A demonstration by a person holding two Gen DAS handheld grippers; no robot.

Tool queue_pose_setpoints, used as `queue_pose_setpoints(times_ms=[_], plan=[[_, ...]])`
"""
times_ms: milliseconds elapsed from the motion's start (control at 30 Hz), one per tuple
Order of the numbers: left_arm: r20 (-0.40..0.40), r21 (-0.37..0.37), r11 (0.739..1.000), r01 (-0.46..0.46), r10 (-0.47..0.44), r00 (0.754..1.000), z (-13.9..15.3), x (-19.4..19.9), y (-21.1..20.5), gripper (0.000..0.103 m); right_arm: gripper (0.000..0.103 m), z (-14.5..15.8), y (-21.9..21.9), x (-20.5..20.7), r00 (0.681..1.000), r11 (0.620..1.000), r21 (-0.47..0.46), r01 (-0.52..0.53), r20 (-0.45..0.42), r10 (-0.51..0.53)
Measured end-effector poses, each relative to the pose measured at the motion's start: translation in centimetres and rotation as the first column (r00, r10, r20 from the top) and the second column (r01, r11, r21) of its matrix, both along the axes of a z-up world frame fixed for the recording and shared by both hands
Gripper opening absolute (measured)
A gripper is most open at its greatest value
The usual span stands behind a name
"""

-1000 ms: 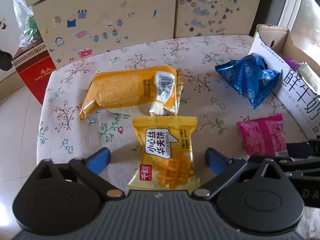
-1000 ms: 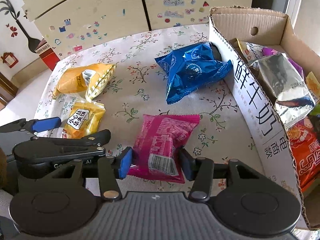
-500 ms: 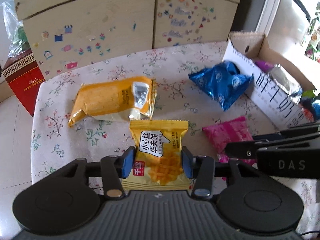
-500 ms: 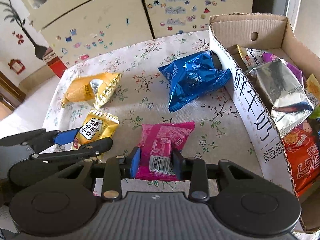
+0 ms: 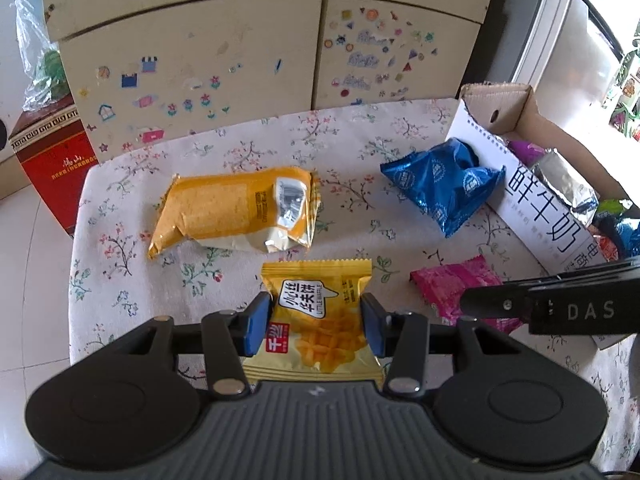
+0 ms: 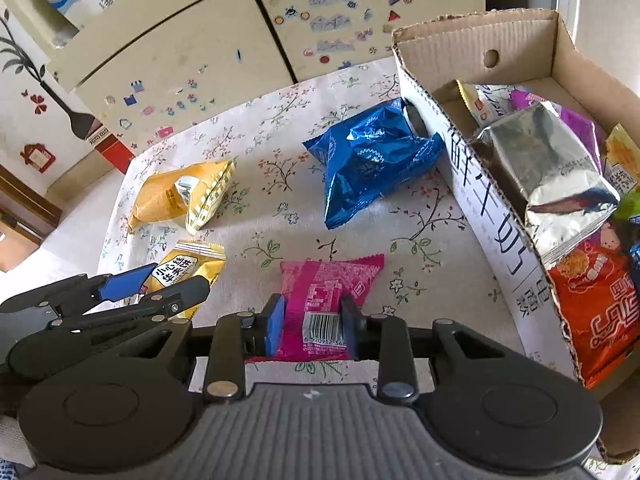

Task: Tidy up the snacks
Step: 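Close left gripper on yellow waffle bag while right gripper grasps pink bag, then carry yellow waffle and pink bags over the cardboard box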

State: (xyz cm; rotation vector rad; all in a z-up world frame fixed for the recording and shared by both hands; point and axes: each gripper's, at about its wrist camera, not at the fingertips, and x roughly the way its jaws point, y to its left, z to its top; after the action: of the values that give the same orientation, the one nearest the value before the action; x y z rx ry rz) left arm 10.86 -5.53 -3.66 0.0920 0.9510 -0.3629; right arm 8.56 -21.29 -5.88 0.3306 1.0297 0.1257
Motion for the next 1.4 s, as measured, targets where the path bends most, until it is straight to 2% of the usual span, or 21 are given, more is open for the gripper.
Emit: queue_pose_setpoints(times_ms=[33, 100, 200, 300, 367, 400, 433, 567, 800, 1067, 1400], plan=[[-0.010, 0.001, 1.000, 0.002, -0.002, 1.000, -0.2, 0.0, 0.0, 0.047, 0.045, -0.2, 0.0, 0.1, 1.000, 1.000, 0.003, 0.004, -0.008, -0.004], [-0.032, 0.006, 1.000, 0.005, -0.005, 0.999, -0.8, 0.2, -0.1, 0.048, 0.060, -0.6, 0.3, 0.2, 1.000, 1.000, -0.017, 0.013, -0.016, -0.013], [-0.033, 0.035, 0.999, 0.002, -0.001, 0.999, -1.4, 0.4, -0.2, 0.050, 0.064, -1.0, 0.9, 0.4, 1.000, 0.999, -0.051, 0.014, -0.018, -0.015], [0.001, 0.087, 0.996, 0.020, -0.020, 1.000, -1.8, 0.4, -0.8, 0.051, 0.064, -1.2, 2.1, 0.6, 1.000, 0.995, -0.104, -0.006, -0.004, 0.005], [0.019, 0.100, 0.995, 0.029, -0.031, 0.999, -1.9, 0.3, -1.0, 0.051, 0.055, -1.2, 2.7, 0.6, 1.000, 0.986, -0.168, -0.026, 0.011, 0.028], [0.014, 0.091, 0.995, 0.030, -0.031, 0.999, -1.9, 0.4, -0.9, 0.048, 0.049, -1.2, 2.8, 0.5, 0.999, 0.982, -0.187, -0.033, 0.016, 0.036], [0.012, 0.084, 0.996, 0.031, -0.032, 0.999, -1.8, 0.4, -0.9, 0.047, 0.049, -1.2, 2.8, 0.5, 0.999, 0.981, -0.189, -0.037, 0.020, 0.042], [0.033, 0.071, 0.997, 0.040, -0.042, 0.999, -1.3, 0.0, -0.9, 0.045, 0.046, -0.4, 1.9, 0.4, 0.999, 0.987, -0.154, -0.035, 0.030, 0.040], [0.119, 0.023, 0.998, 0.051, -0.053, 0.991, 1.8, -0.7, -1.5, 0.045, 0.046, 3.0, 0.6, -0.6, 0.991, 0.991, -0.131, -0.021, 0.126, 0.038], [0.147, -0.008, 0.999, 0.049, -0.048, 0.988, 3.2, -0.9, -2.0, 0.045, 0.046, 5.2, -0.8, -1.5, 0.981, 0.994, -0.108, -0.002, 0.191, 0.023], [0.188, -0.077, 0.996, 0.036, -0.021, 0.982, 5.3, -0.4, -2.9, 0.045, 0.046, 7.7, -3.4, -2.2, 0.963, 0.995, -0.069, 0.066, 0.266, -0.045]])
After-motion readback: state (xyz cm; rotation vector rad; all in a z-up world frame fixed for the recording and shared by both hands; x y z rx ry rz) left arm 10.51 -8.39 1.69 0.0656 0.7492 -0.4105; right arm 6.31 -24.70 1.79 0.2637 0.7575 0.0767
